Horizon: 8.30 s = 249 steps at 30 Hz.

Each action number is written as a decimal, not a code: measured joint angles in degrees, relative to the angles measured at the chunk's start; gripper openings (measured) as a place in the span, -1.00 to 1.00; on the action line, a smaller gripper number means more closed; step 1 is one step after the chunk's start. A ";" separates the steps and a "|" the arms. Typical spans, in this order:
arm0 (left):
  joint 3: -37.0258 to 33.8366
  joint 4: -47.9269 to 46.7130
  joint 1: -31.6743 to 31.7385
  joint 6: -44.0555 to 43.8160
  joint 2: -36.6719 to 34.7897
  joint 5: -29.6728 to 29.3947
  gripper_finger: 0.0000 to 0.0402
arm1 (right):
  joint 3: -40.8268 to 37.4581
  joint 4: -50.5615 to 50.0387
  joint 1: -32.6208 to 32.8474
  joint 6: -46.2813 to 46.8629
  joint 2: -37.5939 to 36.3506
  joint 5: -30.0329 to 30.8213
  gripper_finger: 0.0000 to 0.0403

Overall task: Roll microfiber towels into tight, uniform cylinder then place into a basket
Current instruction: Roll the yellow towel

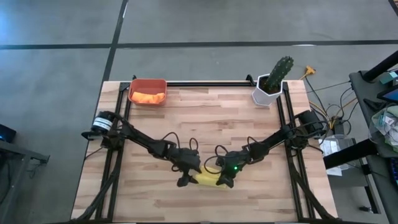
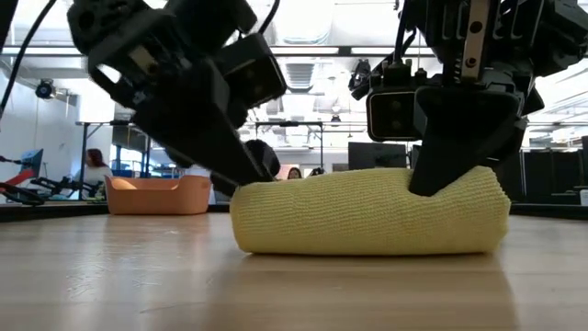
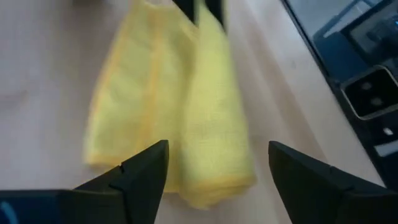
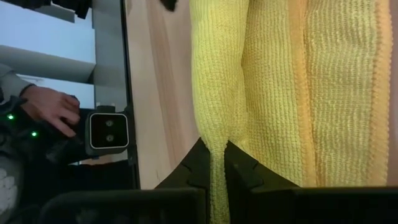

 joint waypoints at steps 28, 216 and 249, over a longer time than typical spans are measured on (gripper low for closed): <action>3.55 0.43 -5.04 -3.12 5.12 -16.62 0.09 | -0.05 1.05 0.00 4.28 -0.03 4.02 -0.94; 12.55 -19.95 6.09 9.26 7.57 5.57 -0.64 | 4.21 -20.39 1.07 -17.42 -3.53 10.18 -0.94; 9.19 -26.38 2.13 10.59 -12.63 -0.02 -0.23 | 3.67 -19.80 -3.13 -17.01 -3.72 3.32 -0.94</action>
